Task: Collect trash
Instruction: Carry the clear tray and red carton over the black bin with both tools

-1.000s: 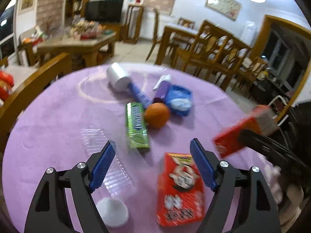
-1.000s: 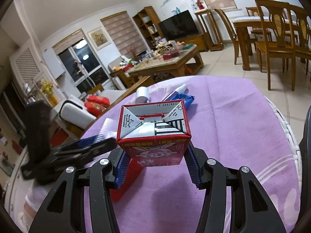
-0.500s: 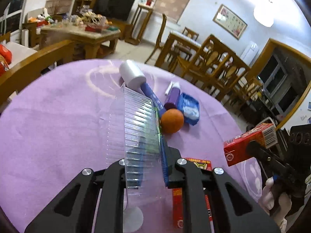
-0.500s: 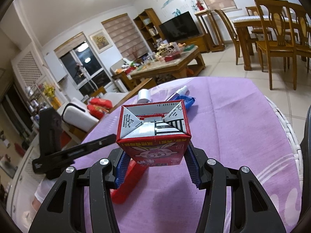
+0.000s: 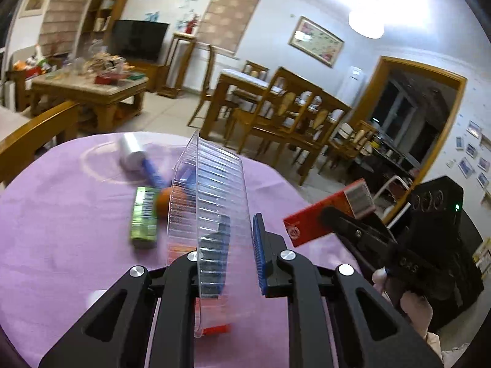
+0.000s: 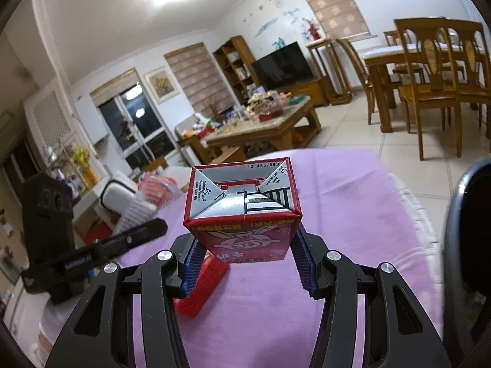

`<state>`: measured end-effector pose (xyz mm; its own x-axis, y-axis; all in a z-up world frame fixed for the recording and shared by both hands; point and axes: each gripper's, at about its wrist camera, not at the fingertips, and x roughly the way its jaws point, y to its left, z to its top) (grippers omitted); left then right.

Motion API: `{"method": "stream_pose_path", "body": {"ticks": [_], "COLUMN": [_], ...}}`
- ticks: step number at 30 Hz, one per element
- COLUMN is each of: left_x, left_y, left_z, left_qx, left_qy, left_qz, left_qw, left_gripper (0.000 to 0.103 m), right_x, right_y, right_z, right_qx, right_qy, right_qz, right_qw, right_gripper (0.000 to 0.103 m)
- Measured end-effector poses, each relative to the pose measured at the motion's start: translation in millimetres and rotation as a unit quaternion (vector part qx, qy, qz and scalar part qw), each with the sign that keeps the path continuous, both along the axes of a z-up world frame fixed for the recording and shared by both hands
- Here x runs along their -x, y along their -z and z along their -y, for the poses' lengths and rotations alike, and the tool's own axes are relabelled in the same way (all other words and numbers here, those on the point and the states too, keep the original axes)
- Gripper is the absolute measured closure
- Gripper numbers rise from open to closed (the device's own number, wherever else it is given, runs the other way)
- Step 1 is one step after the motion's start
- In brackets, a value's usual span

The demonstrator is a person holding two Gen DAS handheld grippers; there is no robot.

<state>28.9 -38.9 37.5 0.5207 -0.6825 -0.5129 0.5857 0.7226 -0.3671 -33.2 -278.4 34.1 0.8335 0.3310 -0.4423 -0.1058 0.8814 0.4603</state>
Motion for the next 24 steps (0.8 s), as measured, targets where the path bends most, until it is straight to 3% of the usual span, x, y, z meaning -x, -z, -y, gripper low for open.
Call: {"method": "stream_pose_path", "body": {"ticks": [8,15,24], "left_x": [31.7,57.6,89.3], "left_y": [-2.5,-0.2,15.8], "left_z": [77.7,162.0,261.4], "left_qx": [-0.004,-0.006,-0.013], "left_qy": [0.067,0.138,0.219], "left_qz": [0.023,0.034,0.033], "left_qw": [0.9975,0.9899,0.9751], "left_gripper": [0.086,0.086,0.086], "right_x": [60.8,126.5,182.7], "right_y": [-19.3,-29.5,-2.5], "right_z": [78.0,164.7,261.6], "right_qx": [-0.023,-0.023,-0.031], "right_qy": [0.077,0.179,0.271], "right_qz": [0.041,0.066,0.054], "right_qw": [0.996,0.981,0.961], "right_gripper": [0.051,0.051,0.051]}}
